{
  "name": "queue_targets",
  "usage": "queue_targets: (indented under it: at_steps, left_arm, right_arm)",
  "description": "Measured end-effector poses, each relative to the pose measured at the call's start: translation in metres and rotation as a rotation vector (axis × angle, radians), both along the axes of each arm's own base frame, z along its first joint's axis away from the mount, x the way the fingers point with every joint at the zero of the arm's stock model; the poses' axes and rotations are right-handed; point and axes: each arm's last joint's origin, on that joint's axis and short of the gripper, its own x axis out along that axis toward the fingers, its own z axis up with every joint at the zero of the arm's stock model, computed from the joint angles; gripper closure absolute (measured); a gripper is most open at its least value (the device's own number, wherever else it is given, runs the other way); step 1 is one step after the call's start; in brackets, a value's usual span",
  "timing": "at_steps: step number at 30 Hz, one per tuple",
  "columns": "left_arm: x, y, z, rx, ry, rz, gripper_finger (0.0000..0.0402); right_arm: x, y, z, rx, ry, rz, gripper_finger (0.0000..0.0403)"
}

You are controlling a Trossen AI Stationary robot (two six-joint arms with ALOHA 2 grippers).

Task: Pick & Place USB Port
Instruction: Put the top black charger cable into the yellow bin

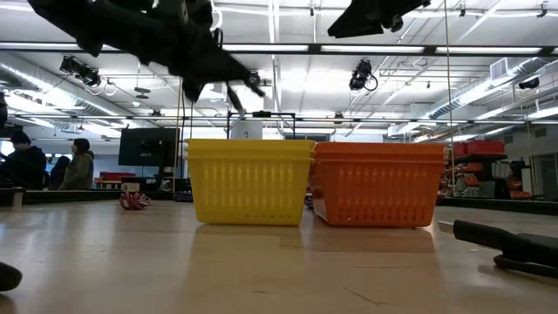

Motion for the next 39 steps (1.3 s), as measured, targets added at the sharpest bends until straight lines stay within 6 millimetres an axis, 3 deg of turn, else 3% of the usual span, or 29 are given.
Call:
queue_targets:
  at_steps: [7,17,27,35,39]
  left_arm:
    - [0.007,-0.025,-0.021,-0.146,0.073,-0.051,0.0387]
    - [0.028,-0.035,-0.043,-0.276,0.121,-0.060,0.0387]
    - [0.066,-0.041,-0.054,-0.222,0.335,-0.077,0.0387]
    - [0.072,-0.042,-0.050,-0.228,0.315,-0.091,0.0387]
    - [0.072,-0.042,-0.050,-0.226,0.319,-0.088,0.0354]
  right_arm:
    - [-0.001,-0.012,-0.004,0.049,0.012,-0.030,0.0266]
    - [0.005,-0.024,-0.012,0.078,0.037,-0.022,0.0273]
    - [0.006,-0.027,-0.012,0.093,0.039,0.000,0.0273]
    - [0.005,-0.027,-0.014,0.094,0.066,-0.001,0.0275]
    - [0.004,-0.027,-0.016,0.100,0.080,-0.003,0.0275]
